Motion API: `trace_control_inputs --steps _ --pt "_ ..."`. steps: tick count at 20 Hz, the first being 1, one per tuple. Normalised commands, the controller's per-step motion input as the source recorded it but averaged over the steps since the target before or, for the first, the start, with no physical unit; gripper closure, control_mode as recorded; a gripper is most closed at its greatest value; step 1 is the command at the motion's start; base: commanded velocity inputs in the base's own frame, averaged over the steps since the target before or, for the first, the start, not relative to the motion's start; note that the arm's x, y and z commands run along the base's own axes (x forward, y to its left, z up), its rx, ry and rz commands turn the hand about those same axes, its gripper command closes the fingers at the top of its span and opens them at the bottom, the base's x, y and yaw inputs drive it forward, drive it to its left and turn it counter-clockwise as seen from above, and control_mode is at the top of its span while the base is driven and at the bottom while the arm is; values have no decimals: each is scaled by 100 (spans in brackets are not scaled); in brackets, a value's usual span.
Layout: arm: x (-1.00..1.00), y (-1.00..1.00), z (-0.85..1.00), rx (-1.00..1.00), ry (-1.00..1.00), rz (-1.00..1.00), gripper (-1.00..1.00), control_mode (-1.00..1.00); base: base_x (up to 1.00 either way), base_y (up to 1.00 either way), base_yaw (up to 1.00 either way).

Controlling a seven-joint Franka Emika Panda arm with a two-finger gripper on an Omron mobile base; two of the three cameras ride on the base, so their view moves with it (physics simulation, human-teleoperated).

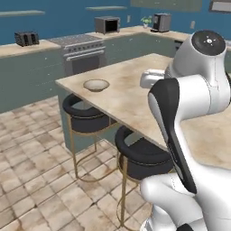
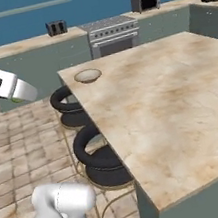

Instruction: There is a bowl on the dining counter. Grab a lemon wedge from the fridge and place it in the bowl. Then get the liquor bottle and glass cup from the cabinet and place them next to the bowl.

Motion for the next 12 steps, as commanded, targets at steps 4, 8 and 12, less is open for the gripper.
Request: trace_control_inputs --steps 4,8,12 --pt "0 0 0 0 0 0 100 100 58 84 -37" --pt "0 0 0 0 0 0 100 100 59 99 -32" --pt "0 0 0 0 0 0 100 100 50 100 -31"
